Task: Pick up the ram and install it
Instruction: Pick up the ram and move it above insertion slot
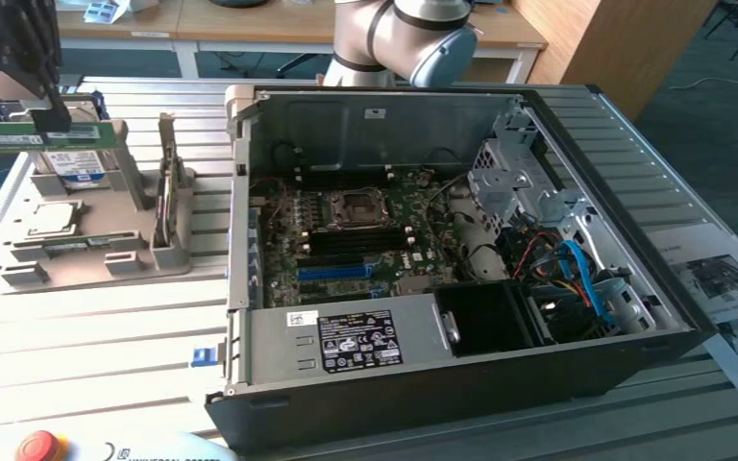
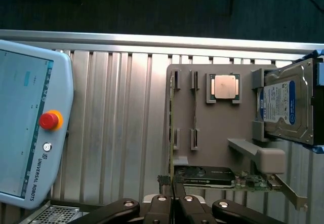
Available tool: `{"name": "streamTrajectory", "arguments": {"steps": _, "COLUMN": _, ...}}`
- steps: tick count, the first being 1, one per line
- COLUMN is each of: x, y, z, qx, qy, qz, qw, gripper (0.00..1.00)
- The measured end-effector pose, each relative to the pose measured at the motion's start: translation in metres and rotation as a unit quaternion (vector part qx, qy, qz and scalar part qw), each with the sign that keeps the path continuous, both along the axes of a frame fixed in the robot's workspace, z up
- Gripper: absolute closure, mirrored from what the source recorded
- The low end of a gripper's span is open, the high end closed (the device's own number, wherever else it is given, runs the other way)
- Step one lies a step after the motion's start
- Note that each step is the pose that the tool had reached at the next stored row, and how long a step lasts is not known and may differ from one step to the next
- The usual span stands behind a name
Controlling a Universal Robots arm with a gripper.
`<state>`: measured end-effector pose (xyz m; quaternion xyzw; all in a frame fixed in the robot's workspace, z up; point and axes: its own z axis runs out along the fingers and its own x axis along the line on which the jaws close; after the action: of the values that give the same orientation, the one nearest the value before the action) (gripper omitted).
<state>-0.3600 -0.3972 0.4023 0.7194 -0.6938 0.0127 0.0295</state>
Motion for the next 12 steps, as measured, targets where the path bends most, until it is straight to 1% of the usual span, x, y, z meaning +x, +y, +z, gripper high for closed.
{"name": "streamTrajectory", "arguments": {"steps": 3, "x": 0.0054, "y": 0.0, "z": 0.0, "qx": 0.0, "qy": 0.0022, "qz": 0.0, "qw": 1.0, "gripper": 0.88}}
{"name": "streamTrajectory", "arguments": {"steps": 4, "x": 0.0066, "y": 0.0, "z": 0.0, "qx": 0.0, "qy": 0.0025, "qz": 0.0, "qw": 1.0, "gripper": 0.88}}
{"name": "streamTrajectory", "arguments": {"steps": 9, "x": 0.0069, "y": 0.0, "z": 0.0, "qx": 0.0001, "qy": 0.0024, "qz": 0.0, "qw": 1.0, "gripper": 0.88}}
{"name": "streamTrajectory", "arguments": {"steps": 12, "x": 0.0069, "y": 0.0, "z": 0.0, "qx": 0.0039, "qy": -0.0019, "qz": 0.0, "qw": 1.0, "gripper": 0.88}}
